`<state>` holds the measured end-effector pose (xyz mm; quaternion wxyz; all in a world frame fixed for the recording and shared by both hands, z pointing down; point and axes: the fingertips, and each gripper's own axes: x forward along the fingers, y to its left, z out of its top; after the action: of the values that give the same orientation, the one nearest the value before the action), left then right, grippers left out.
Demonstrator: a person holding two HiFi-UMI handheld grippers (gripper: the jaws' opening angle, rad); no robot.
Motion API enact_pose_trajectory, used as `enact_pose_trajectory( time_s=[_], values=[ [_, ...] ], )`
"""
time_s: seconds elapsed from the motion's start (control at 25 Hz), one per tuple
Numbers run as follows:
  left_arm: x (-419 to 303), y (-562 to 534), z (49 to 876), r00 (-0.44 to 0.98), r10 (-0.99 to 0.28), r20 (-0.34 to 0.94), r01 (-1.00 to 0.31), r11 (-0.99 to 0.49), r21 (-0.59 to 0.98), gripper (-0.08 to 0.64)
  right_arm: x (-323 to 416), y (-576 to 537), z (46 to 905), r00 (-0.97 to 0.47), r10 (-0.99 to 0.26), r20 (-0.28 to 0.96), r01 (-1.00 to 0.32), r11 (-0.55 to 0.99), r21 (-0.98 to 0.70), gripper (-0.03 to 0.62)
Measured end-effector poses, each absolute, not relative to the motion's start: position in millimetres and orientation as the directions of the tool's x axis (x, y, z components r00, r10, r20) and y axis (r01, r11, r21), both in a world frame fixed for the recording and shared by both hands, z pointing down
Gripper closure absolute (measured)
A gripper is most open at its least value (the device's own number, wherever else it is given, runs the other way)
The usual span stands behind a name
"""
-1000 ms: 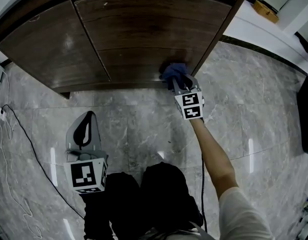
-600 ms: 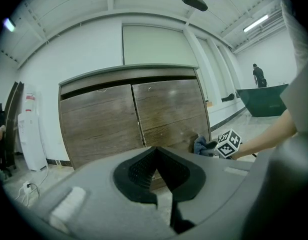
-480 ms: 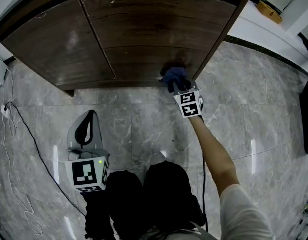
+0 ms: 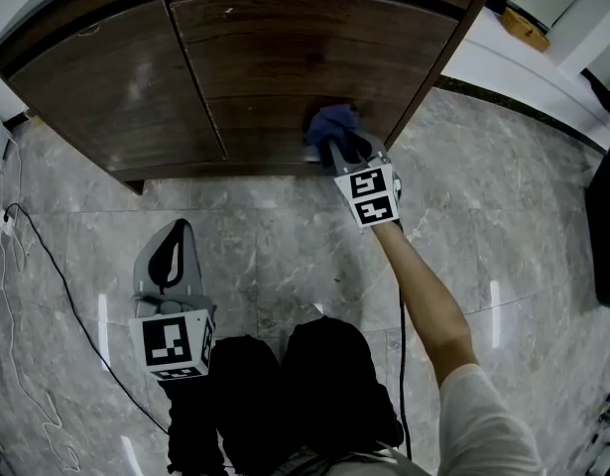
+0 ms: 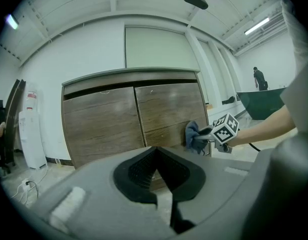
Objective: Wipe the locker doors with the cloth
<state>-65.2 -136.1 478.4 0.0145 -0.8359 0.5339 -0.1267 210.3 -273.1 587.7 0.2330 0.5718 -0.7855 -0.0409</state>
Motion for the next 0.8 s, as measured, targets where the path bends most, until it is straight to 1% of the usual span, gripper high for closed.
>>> enact_pose_trajectory(
  time_s=[0.8],
  values=[
    [-74, -132, 475, 0.406, -0.896, 0.18, -0.891, -0.432, -0.142, 0.56, 195, -281, 466, -0.25, -0.956, 0.153, -0.874, 0.291, 0.39, 0.506]
  ],
)
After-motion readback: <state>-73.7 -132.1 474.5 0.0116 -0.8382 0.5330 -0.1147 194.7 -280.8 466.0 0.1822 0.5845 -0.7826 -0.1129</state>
